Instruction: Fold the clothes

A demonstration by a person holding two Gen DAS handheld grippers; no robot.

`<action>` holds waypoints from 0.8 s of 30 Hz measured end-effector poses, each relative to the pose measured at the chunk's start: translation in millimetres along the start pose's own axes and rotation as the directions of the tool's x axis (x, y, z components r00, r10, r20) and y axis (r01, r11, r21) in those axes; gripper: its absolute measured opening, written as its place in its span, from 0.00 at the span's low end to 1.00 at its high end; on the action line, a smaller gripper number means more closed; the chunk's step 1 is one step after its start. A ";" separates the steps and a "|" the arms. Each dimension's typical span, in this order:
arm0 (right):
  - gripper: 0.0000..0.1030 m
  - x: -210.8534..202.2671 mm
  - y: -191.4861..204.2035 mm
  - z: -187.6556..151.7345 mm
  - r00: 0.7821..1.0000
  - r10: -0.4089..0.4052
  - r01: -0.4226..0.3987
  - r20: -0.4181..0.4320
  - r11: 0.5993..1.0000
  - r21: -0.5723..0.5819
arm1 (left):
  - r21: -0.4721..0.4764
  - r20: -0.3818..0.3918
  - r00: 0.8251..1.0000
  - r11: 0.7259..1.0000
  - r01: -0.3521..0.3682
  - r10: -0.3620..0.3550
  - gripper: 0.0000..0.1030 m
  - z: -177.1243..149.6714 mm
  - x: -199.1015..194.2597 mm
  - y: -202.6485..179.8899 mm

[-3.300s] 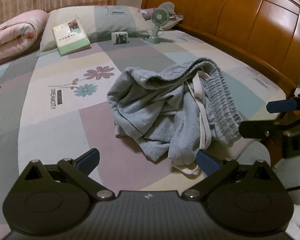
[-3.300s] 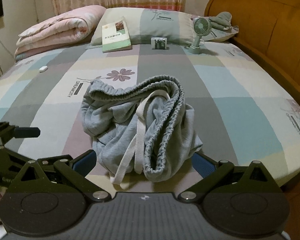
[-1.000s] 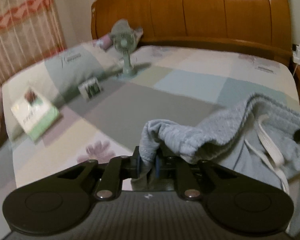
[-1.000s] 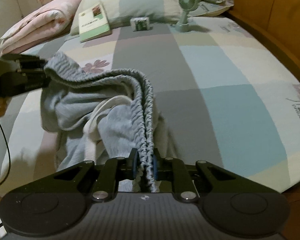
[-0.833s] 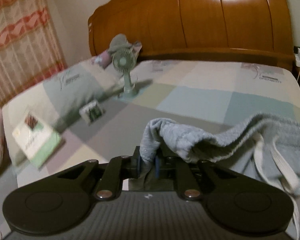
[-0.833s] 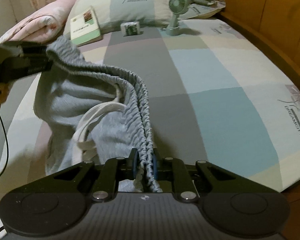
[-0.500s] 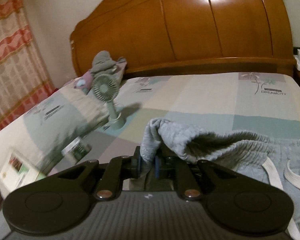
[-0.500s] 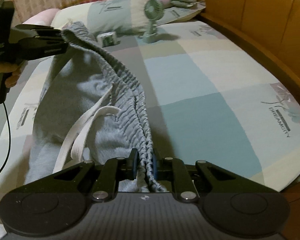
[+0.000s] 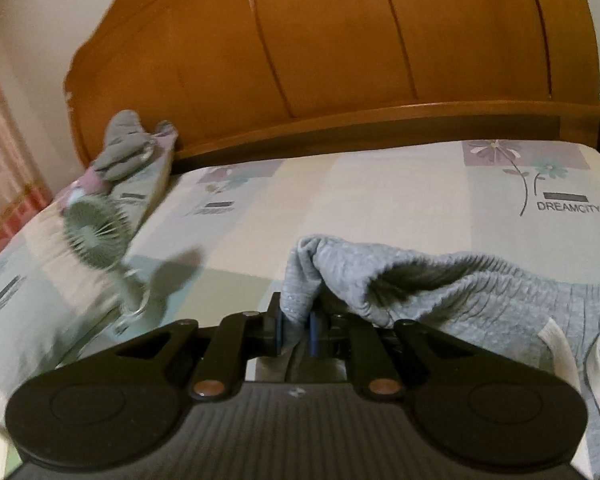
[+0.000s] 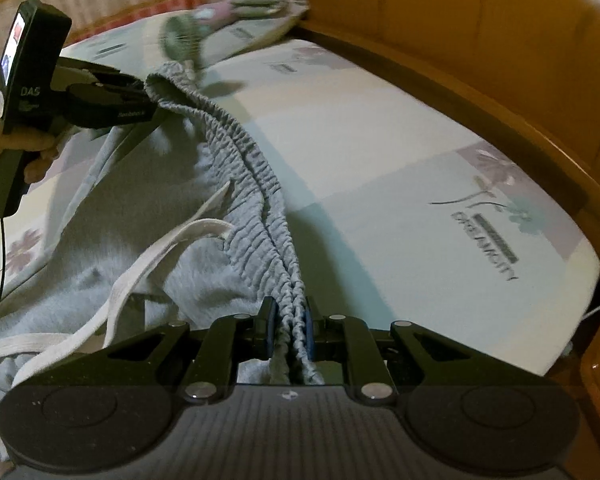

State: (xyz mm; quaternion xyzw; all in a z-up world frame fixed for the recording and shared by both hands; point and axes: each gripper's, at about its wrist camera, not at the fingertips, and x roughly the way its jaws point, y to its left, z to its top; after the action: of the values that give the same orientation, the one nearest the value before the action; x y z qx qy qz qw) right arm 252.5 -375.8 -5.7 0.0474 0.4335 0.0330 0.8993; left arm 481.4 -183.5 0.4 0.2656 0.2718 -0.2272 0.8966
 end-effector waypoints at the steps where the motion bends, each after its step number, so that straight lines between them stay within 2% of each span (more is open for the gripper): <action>1: 0.16 4.5 -6.9 3.0 1.000 -0.008 0.008 0.000 1.000 0.012 | 0.006 -0.002 1.000 1.000 0.005 -0.005 0.10 4.3 9.3 -4.0; 7: 0.16 35.7 -41.3 13.2 0.999 -0.026 0.028 -0.036 0.997 0.077 | 0.025 -0.072 0.996 0.999 0.045 -0.043 0.11 7.5 52.8 -22.8; 9: 0.21 43.5 -47.3 12.3 0.998 -0.038 0.043 -0.047 0.995 0.094 | 0.030 -0.099 0.994 0.998 0.059 -0.056 0.20 7.3 66.6 -28.8; 10: 0.22 46.7 -49.9 11.4 0.998 -0.049 0.054 -0.050 0.994 0.099 | 0.032 -0.110 0.992 0.997 0.065 -0.061 0.20 6.9 72.5 -31.3; 12: 0.32 48.1 -55.5 9.6 0.997 -0.064 0.069 -0.047 0.991 0.113 | 0.032 -0.111 0.992 0.998 0.062 -0.058 0.22 2.7 73.1 -31.3; 16: 0.38 35.8 -63.7 4.7 0.999 -0.042 0.046 -0.027 0.987 0.154 | 0.024 -0.109 0.993 0.998 0.053 -0.050 0.25 -6.1 59.4 -24.8; 18: 0.46 28.1 -65.4 -0.9 0.999 -0.037 0.040 -0.021 0.986 0.160 | 0.019 -0.107 0.993 0.999 0.048 -0.045 0.29 -10.5 50.6 -20.8; 21: 0.48 17.7 -70.0 -16.9 1.000 -0.007 0.011 -0.021 0.981 0.193 | 0.011 -0.105 0.994 0.999 0.040 -0.038 0.36 -17.2 37.3 -14.7; 24: 0.50 10.9 -77.3 -42.5 0.997 0.067 -0.058 -0.029 0.965 0.255 | 0.004 -0.102 0.994 0.999 0.032 -0.032 0.38 -24.5 23.4 -8.8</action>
State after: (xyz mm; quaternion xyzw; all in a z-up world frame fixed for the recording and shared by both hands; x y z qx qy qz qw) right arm 227.5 -449.1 -49.3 0.1754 0.4490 0.0065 0.8761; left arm 485.1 -181.6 -34.4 0.2748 0.3209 -0.2284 0.8771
